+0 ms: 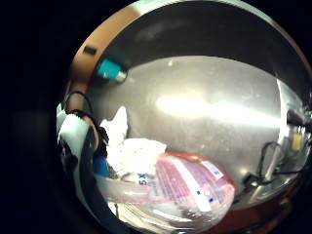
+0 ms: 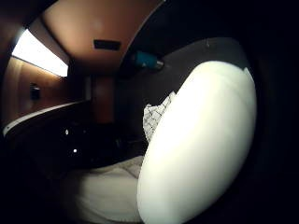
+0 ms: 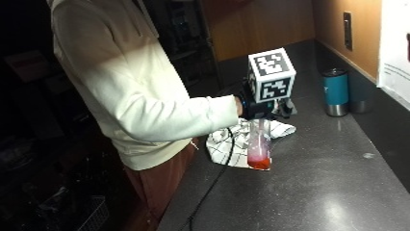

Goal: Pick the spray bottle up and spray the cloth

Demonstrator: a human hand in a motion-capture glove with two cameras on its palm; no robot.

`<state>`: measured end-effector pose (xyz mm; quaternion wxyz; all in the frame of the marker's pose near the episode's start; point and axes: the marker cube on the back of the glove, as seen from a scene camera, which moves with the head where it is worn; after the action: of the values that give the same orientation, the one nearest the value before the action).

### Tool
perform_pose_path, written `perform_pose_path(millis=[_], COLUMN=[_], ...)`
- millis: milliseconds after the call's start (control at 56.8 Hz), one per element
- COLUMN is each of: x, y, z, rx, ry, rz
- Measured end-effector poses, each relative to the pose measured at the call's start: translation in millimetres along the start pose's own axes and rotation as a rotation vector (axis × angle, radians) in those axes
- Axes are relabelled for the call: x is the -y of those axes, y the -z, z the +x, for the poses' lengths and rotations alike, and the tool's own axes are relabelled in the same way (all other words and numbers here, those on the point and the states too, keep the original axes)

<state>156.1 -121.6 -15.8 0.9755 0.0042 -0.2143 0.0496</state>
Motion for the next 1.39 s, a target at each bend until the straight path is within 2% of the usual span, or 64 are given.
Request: perform_pose_path(millis=[282, 440, 616, 933, 1092, 1215, 1391], x=[-10.7, -13.8, -18.6, -20.1, -20.9, -18.9, -14.5], y=[-45.4, -79.3, -117.0, -120.5, -125.3, -124.2, -98.4], z=[-86.5, -118.8, -123.3, -158.9, -152.5, -171.7, -230.7], rx=[-0.443, -0.647, -0.747, -0.797, -0.768, -0.653, -0.313], ry=[0.139, 0.145, 0.133, 0.105, 0.121, 0.140, 0.230], rz=[-0.315, -0.396, -0.462, -0.422, -0.444, -0.375, -0.151])
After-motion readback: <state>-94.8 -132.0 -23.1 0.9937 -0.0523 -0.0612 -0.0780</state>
